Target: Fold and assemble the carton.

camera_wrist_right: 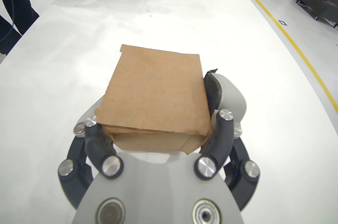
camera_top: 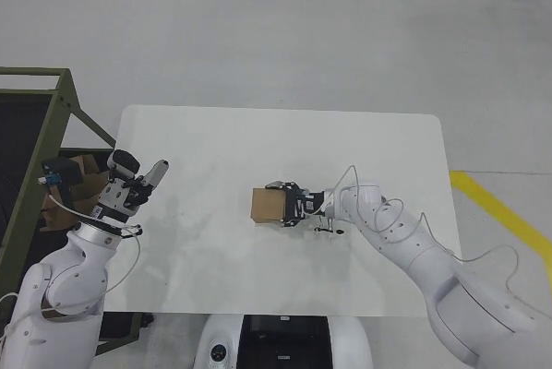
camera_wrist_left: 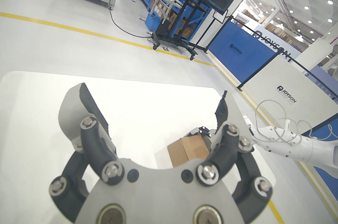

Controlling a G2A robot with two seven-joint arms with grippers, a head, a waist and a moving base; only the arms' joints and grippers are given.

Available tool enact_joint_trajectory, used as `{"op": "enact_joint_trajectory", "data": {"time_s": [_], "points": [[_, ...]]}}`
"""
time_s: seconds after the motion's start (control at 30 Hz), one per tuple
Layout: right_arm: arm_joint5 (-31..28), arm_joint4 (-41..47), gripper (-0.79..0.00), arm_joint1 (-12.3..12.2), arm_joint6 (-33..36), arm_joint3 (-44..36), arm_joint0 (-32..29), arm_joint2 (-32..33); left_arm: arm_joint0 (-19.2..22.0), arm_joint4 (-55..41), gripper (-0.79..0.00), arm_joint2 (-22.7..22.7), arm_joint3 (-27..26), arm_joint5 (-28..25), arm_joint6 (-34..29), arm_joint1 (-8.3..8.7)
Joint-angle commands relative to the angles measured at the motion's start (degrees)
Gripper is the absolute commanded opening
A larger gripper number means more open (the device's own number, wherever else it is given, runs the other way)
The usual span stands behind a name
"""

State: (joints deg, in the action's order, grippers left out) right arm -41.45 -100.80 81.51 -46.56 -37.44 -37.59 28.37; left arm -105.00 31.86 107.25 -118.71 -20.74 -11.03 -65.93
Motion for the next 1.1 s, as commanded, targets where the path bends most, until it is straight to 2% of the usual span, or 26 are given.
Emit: {"op": "enact_joint_trajectory", "data": {"time_s": [0.0,0.07,0.17,0.73,0.87,1.07], "points": [[0.1,-0.1,-0.240,0.1,-0.2,0.2,0.1,0.0,0.0,0.0,0.000,0.0,0.0,0.0,0.0,0.00],[0.1,-0.1,-0.099,0.1,-0.5,0.3,0.1,0.0,0.0,0.0,0.000,0.0,0.0,0.0,0.0,0.00],[0.1,-0.1,0.000,0.1,-0.9,0.4,0.3,0.1,0.0,0.0,0.000,0.0,0.0,0.0,0.0,0.00],[-0.1,-0.1,0.000,-0.7,-1.7,-0.7,0.2,1.5,0.1,0.5,0.000,-0.1,0.1,0.2,-0.2,0.01],[1.0,0.0,0.000,-1.5,-3.1,-2.2,-0.1,2.7,1.4,5.6,0.000,-1.4,2.9,0.6,-2.3,0.19],[3.1,-0.2,0.000,-4.1,-7.2,-6.2,-1.7,6.2,4.8,14.1,0.000,-6.2,8.2,0.8,-3.8,0.31]]}}
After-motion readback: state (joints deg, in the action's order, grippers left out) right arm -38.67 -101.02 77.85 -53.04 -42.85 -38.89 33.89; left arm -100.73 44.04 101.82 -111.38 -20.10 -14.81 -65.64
